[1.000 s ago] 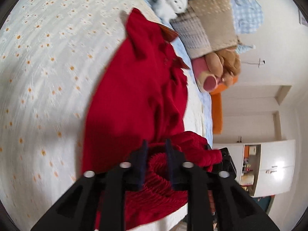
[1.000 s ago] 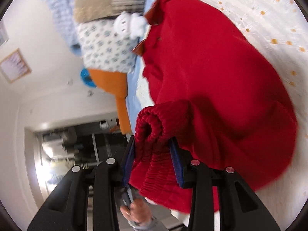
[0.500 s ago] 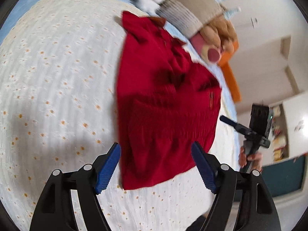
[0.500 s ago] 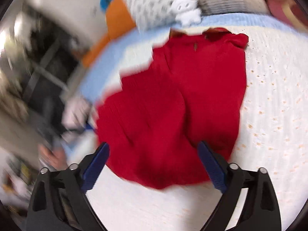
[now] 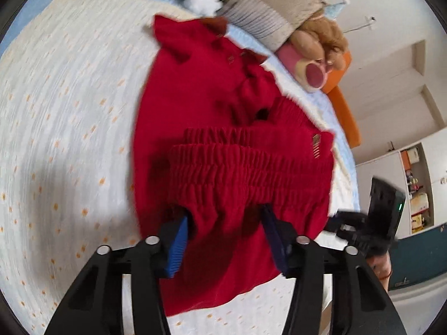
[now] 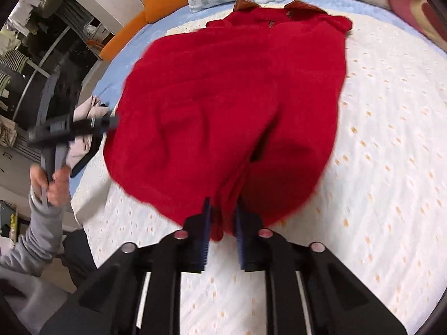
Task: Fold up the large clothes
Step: 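Lift the hem with both grippers and fold it toward the collar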
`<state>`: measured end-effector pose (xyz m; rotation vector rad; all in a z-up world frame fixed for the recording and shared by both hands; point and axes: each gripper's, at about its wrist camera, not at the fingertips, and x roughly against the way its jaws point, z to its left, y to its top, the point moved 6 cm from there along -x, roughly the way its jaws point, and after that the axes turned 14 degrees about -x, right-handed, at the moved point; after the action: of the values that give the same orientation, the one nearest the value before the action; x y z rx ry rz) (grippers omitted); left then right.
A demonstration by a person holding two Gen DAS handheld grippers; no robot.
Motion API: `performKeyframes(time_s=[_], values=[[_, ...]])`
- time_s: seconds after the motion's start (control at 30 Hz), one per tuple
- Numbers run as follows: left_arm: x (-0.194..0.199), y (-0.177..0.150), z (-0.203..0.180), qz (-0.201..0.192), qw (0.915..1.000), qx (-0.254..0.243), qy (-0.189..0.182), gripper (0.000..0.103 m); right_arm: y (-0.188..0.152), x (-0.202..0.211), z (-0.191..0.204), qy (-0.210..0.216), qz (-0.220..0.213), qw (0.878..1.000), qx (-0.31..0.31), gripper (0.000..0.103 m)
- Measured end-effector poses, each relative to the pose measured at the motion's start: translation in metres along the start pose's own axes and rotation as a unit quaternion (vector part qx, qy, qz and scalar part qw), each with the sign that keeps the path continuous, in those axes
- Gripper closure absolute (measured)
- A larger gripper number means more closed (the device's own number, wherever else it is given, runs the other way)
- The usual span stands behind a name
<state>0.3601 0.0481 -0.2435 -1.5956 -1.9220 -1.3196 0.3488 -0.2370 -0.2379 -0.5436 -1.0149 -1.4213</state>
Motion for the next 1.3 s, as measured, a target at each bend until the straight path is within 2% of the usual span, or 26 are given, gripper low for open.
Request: performKeyframes(time_s=[0.03,0.1,0.13,0.17,0.23,0.33,0.37,0.43,0.5,0.53,0.57,0.6,0.67,0.73,0.83,0.87,0.93,0.97,1.0,1.03,1.07,1.1,1.17,1.2,1.23,1.3], values=[[0.007,0.008,-0.005,-0.012,0.9999,-0.002,-0.002,0.063,-0.007,0.004,-0.001,0.002,-0.001,1.000,-0.002,0.089],[0.016,0.021,-0.015,-0.031,0.9992,-0.011,-0.023,0.065,-0.023,0.008,-0.012,0.009,-0.001,1.000,-0.014,0.089],[0.017,0.026,-0.018,-0.039,0.9990,-0.019,-0.014,0.067,-0.028,0.007,-0.019,0.013,-0.001,1.000,-0.028,0.089],[0.019,0.028,-0.018,-0.046,0.9983,-0.034,0.010,0.072,-0.032,0.003,-0.032,0.023,-0.001,0.998,-0.053,0.089],[0.007,0.025,-0.009,-0.029,0.9983,-0.037,0.034,0.074,-0.040,-0.005,-0.051,0.043,-0.001,0.995,-0.095,0.090],[-0.012,0.014,0.013,-0.007,0.9991,-0.013,0.040,0.074,-0.047,-0.017,-0.067,0.071,-0.016,0.990,-0.125,0.090],[-0.016,0.008,0.021,-0.004,0.9995,-0.001,0.031,0.071,-0.046,-0.015,-0.066,0.079,-0.028,0.989,-0.121,0.088],[-0.015,0.002,0.029,-0.009,0.9998,0.013,0.014,0.065,-0.045,-0.008,-0.062,0.088,-0.042,0.989,-0.108,0.074],[-0.006,0.000,0.030,-0.017,0.9998,0.011,0.002,0.056,-0.043,0.009,-0.057,0.096,-0.062,0.989,-0.095,0.049],[-0.003,-0.001,0.030,-0.022,0.9997,0.007,-0.004,0.053,-0.039,0.021,-0.052,0.109,-0.077,0.987,-0.089,0.044],[0.004,0.000,0.026,-0.034,0.9992,0.004,-0.021,0.043,-0.035,0.037,-0.047,0.127,-0.102,0.983,-0.080,0.040],[0.009,0.000,0.023,-0.043,0.9986,0.001,-0.031,0.033,-0.030,0.045,-0.042,0.129,-0.114,0.982,-0.073,0.039],[0.012,0.006,0.013,-0.052,0.9980,-0.018,-0.029,0.026,-0.012,0.057,-0.036,0.120,-0.146,0.980,-0.060,0.036],[0.008,0.009,0.009,-0.046,0.9983,-0.029,-0.018,0.024,0.005,0.049,-0.037,0.116,-0.144,0.980,-0.072,0.036],[-0.018,0.006,0.008,-0.009,0.9997,-0.015,-0.015,0.024,0.020,0.021,-0.034,0.096,-0.121,0.985,-0.079,0.036],[-0.026,0.004,0.008,-0.001,0.9999,-0.011,-0.008,0.024,0.024,0.009,-0.032,0.103,-0.109,0.985,-0.085,0.036],[-0.034,-0.001,0.010,0.001,1.0000,-0.008,-0.001,0.025,0.029,-0.003,-0.030,0.130,-0.088,0.983,-0.098,0.041],[-0.036,-0.003,0.009,-0.002,1.0000,-0.008,0.004,0.030,0.028,-0.009,-0.022,0.142,-0.078,0.982,-0.099,0.050],[-0.035,-0.005,0.006,-0.006,0.9999,-0.011,0.006,0.042,0.027,-0.011,-0.019,0.136,-0.076,0.983,-0.093,0.061],[-0.033,-0.004,0.003,-0.007,0.9999,-0.012,0.008,0.048,0.028,-0.011,-0.016,0.132,-0.073,0.984,-0.095,0.068],[-0.029,-0.005,0.000,-0.007,0.9998,-0.009,0.018,0.065,0.027,-0.008,-0.017,0.144,-0.071,0.980,-0.114,0.078],[-0.023,-0.005,-0.001,-0.009,0.9997,-0.003,0.021,0.072,0.025,-0.003,-0.018,0.162,-0.071,0.976,-0.127,0.084],[-0.010,-0.003,-0.010,-0.017,0.9998,0.004,-0.006,0.082,0.021,0.013,-0.013,0.196,-0.084,0.967,-0.142,0.093],[-0.003,-0.002,-0.017,-0.021,0.9996,-0.002,-0.018,0.084,0.015,0.025,-0.009,0.215,-0.093,0.962,-0.139,0.097],[0.002,-0.002,-0.024,-0.025,0.9993,-0.008,-0.027,0.085,0.010,0.037,-0.001,0.229,-0.104,0.959,-0.129,0.097],[0.013,0.000,-0.042,-0.033,0.9982,-0.023,-0.045,0.086,0.000,0.052,0.014,0.223,-0.112,0.963,-0.104,0.097]])
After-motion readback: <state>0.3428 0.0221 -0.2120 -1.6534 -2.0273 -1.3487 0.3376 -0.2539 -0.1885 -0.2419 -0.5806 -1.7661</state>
